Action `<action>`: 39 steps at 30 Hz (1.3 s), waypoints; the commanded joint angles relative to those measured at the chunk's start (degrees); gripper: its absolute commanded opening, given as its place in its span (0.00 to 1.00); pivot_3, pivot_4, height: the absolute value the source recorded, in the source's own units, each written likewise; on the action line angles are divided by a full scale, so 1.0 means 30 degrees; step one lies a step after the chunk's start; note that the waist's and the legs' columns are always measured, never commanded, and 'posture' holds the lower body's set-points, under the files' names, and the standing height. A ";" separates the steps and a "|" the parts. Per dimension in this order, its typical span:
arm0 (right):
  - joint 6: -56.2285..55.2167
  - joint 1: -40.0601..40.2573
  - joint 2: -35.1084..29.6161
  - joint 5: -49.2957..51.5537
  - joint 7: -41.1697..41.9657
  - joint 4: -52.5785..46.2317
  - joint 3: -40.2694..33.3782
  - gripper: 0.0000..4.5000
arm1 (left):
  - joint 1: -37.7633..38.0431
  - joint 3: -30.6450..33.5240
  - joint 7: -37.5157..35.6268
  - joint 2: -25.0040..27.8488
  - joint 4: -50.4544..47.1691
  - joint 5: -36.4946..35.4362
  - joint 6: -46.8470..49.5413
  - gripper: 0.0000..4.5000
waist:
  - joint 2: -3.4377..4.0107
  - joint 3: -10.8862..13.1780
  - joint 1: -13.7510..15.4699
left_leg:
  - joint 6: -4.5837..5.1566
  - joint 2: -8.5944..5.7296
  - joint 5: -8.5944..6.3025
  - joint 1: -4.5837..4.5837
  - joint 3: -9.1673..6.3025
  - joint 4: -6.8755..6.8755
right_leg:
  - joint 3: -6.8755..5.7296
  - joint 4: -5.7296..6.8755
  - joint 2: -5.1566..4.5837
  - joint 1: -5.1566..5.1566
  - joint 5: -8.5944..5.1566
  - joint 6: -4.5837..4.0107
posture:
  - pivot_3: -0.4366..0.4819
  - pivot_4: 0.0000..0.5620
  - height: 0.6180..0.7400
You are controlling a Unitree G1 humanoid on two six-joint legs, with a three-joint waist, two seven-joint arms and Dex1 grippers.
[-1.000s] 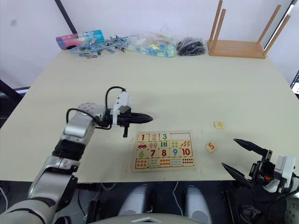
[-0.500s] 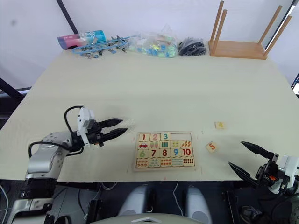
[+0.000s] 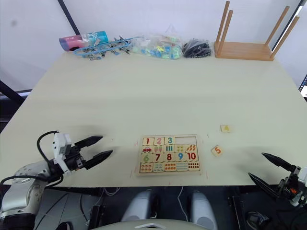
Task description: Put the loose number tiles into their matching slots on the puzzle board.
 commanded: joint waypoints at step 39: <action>0.1213 -0.5305 -0.1781 -0.0781 0.0845 0.1230 0.1275 1.00 | -0.3006 -0.2084 -0.2524 0.1279 -0.0828 -0.0497 -0.1924 0.99 | 0.0027 -0.0010 -0.0049 | -0.0012 -0.0011 -0.0002 0.0014 0.0003 -0.0141 | -0.0137 -0.0122 -0.0268 -0.0007 0.0026 -0.0032 | 0.48 0.27 0.98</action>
